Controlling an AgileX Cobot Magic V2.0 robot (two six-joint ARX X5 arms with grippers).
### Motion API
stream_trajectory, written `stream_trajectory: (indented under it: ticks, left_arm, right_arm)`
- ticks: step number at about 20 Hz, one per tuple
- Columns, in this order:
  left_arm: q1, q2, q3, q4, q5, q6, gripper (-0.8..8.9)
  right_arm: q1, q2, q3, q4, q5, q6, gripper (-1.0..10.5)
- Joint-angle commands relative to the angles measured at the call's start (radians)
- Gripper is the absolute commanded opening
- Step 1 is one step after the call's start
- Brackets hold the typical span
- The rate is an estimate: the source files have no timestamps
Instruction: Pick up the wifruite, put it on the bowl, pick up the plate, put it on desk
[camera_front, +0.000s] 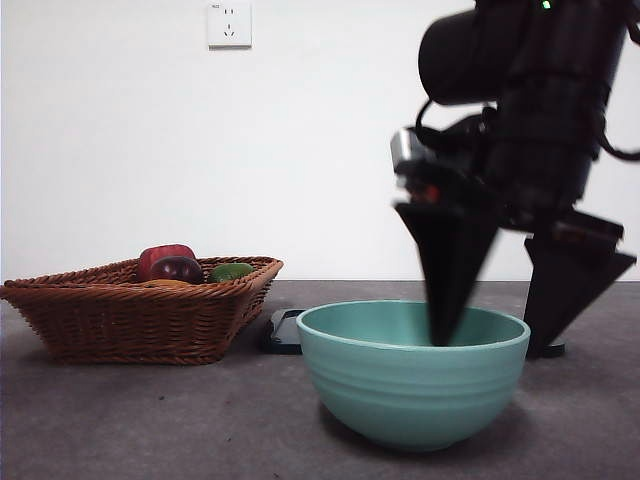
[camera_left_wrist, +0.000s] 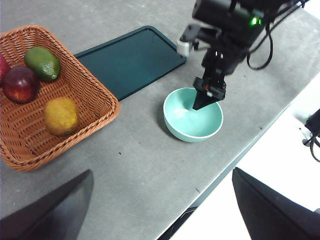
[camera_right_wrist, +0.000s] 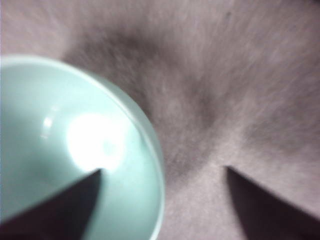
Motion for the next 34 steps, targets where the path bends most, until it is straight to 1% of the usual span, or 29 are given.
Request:
stream_trajectory:
  ticks: [1,3,5,9,13,17,23,27,30,33,34]
  left_arm:
    - [-0.006,0.003,0.013,0.011,0.006,0.013,4.38]
    - [-0.006,0.003,0.013,0.011,0.006,0.013,4.38]
    - [-0.006,0.003,0.013,0.011,0.006,0.013,4.38]
    - [-0.006,0.003,0.013,0.011,0.006,0.013,4.38]
    - [-0.006,0.003,0.013,0.011,0.006,0.014,4.38]
    - [-0.006,0.003,0.013,0.011,0.006,0.017,4.38]
    - [-0.006,0.003,0.013,0.012,0.006,0.016,4.38]
    - [-0.006,0.003,0.013,0.011,0.006,0.017,4.38]
    - [-0.006,0.003,0.013,0.012,0.006,0.017,4.38]
    - [-0.006,0.003,0.013,0.012,0.006,0.017,4.36]
    - [-0.006,0.003,0.013,0.012,0.006,0.017,4.3]
  right_arm:
    - [0.008,0.0,0.074,-0.056,0.014,-0.037,5.3]
    - [0.008,-0.04,0.12,-0.116,0.015,-0.068,5.5]
    - [0.008,-0.103,0.148,-0.152,0.021,-0.078,5.6]
    - [0.009,-0.306,0.159,-0.213,0.021,-0.087,5.6]
    - [0.009,-0.539,0.159,-0.252,0.021,-0.133,5.6]
    - [0.009,-0.756,0.159,-0.275,0.017,-0.128,5.6]
    - [0.009,-0.988,0.159,-0.319,0.017,-0.122,5.6]
    - [0.009,-1.062,0.159,-0.339,0.017,-0.111,5.6]
    - [0.009,-1.07,0.158,-0.38,0.016,-0.111,5.6]
    - [0.009,-1.07,0.158,-0.386,0.017,-0.108,5.6]
    - [0.009,-1.07,0.158,-0.386,0.016,-0.107,5.0]
